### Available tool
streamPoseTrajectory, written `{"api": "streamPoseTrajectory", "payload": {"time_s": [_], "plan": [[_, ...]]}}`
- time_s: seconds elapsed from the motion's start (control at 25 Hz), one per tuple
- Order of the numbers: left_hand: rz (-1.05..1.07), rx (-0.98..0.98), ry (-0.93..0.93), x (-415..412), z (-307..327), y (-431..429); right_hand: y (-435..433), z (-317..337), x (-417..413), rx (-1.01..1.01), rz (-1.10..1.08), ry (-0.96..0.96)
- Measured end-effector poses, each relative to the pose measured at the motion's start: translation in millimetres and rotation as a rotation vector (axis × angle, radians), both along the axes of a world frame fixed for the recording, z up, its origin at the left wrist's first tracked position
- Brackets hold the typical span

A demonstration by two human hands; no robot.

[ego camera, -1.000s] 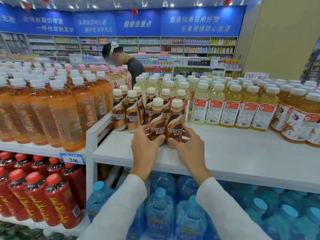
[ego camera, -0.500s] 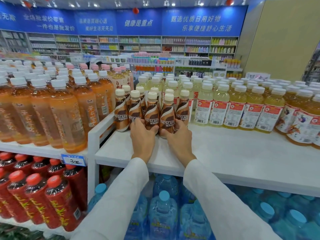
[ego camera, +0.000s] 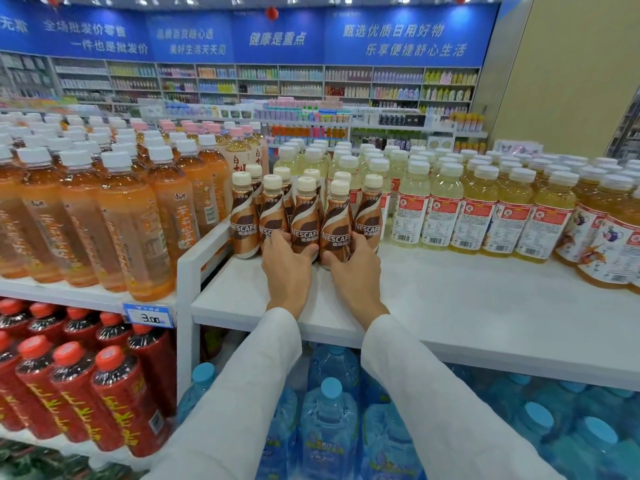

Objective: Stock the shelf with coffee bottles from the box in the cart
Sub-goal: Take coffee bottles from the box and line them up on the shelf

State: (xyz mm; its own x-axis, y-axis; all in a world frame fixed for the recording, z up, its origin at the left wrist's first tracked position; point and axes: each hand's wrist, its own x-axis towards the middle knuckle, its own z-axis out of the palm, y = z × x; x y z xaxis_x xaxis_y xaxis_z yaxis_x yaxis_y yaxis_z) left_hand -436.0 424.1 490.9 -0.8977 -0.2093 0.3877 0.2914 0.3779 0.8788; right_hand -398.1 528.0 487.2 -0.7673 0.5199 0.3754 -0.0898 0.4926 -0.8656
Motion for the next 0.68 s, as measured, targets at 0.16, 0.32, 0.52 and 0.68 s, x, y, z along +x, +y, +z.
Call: {"api": "streamPoseTrajectory", "payload": {"time_s": [0.16,0.32,0.52,0.68], "plan": [[0.005,0.016,-0.015,-0.2,1.2,-0.3,0.4,-1.0,-2.1,0.03,-0.011,-0.006],[0.013,-0.005,-0.014,-0.8,-0.3,-0.1,0.9,-3.9,-5.5,0.043,-0.022,-0.02],[0.029,-0.016,-0.013,0.8,0.8,1.1,3.0,-5.2,-7.4,0.046,-0.025,-0.022],[0.026,-0.02,-0.035,7.6,3.1,0.0,3.3,-5.5,-7.0,0.016,0.007,-0.05]]}}
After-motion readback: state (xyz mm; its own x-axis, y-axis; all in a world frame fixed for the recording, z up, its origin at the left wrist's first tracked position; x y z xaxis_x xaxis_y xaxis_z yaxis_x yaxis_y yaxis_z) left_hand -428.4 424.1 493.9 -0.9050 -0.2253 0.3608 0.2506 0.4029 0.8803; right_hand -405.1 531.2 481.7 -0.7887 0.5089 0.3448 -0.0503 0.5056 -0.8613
